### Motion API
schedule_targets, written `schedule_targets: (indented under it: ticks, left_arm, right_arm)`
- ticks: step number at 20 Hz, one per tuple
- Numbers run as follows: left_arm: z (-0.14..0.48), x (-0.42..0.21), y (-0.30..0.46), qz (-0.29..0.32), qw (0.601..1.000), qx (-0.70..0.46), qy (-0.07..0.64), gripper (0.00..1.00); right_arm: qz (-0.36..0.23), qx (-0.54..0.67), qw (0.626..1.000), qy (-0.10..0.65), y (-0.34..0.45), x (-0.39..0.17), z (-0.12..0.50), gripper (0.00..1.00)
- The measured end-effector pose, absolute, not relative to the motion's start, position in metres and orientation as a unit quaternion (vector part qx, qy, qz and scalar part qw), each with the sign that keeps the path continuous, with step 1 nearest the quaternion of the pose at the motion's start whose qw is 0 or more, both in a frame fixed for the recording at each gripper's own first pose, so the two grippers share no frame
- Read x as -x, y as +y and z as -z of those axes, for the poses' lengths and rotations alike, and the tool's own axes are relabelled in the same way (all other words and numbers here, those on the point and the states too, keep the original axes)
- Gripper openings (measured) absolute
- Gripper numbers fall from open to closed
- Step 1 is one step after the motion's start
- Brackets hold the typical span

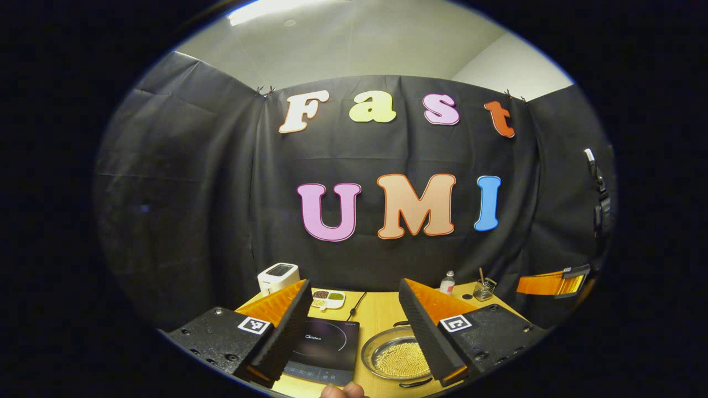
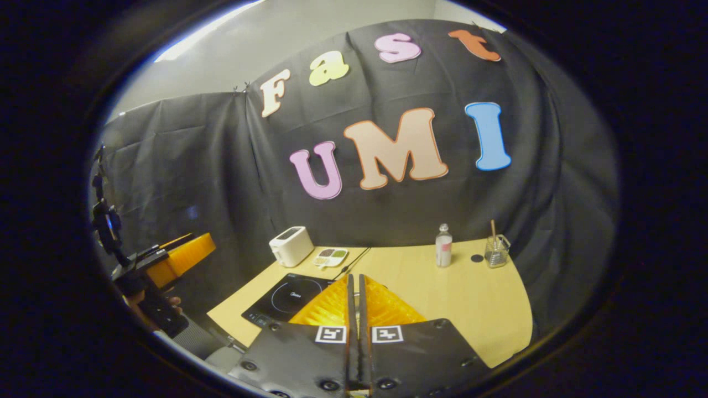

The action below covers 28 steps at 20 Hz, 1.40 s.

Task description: First push the handle of the pot to place it horizontally, then grasp the pot with both hands and set it on the induction cooktop.

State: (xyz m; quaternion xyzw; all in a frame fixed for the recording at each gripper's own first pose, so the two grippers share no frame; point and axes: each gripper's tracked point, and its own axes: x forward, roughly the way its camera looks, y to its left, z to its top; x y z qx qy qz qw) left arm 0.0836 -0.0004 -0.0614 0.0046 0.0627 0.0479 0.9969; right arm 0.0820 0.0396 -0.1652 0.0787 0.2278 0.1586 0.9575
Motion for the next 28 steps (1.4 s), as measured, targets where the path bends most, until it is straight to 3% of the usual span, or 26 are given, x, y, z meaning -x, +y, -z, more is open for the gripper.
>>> schedule_targets:
  ticks: [7,9,10,13,14,16,18,25,28]
  left_arm:
    - [0.086,-0.122,0.012,-0.013,0.997,0.013,0.08,0.96]
    - [0.092,-0.134,0.023,0.003,0.997,0.013,0.082,0.96]
    - [0.096,-0.138,0.028,0.01,0.996,0.014,0.084,0.97]
    - [0.113,-0.15,0.041,0.032,0.995,0.028,0.092,0.96]
    - [0.121,-0.153,0.044,0.036,0.994,0.036,0.1,0.96]
    - [0.14,-0.157,0.046,0.052,0.99,0.051,0.117,0.96]
    - [0.148,-0.158,0.054,0.06,0.989,0.056,0.124,0.96]
    - [0.172,-0.157,0.081,0.06,0.984,0.091,0.139,0.96]
    - [0.181,-0.154,0.095,0.051,0.982,0.104,0.149,0.95]
  right_arm:
    - [-0.139,-0.131,0.934,0.301,0.069,-0.089,0.217,0.0]
    - [-0.13,-0.133,0.927,0.325,0.087,-0.086,0.235,0.1]
    - [-0.129,-0.129,0.924,0.336,0.095,-0.084,0.244,0.02]
    - [-0.12,-0.118,0.911,0.377,0.121,-0.074,0.278,0.0]
    - [-0.115,-0.113,0.903,0.397,0.127,-0.069,0.293,0.1]
    - [-0.103,-0.101,0.89,0.433,0.138,-0.061,0.321,0.0]
    - [-0.095,-0.102,0.88,0.454,0.151,-0.055,0.34,0.03]
    - [-0.088,-0.07,0.843,0.526,0.181,-0.023,0.406,0.0]
    - [-0.09,-0.046,0.824,0.558,0.185,-0.006,0.434,0.03]
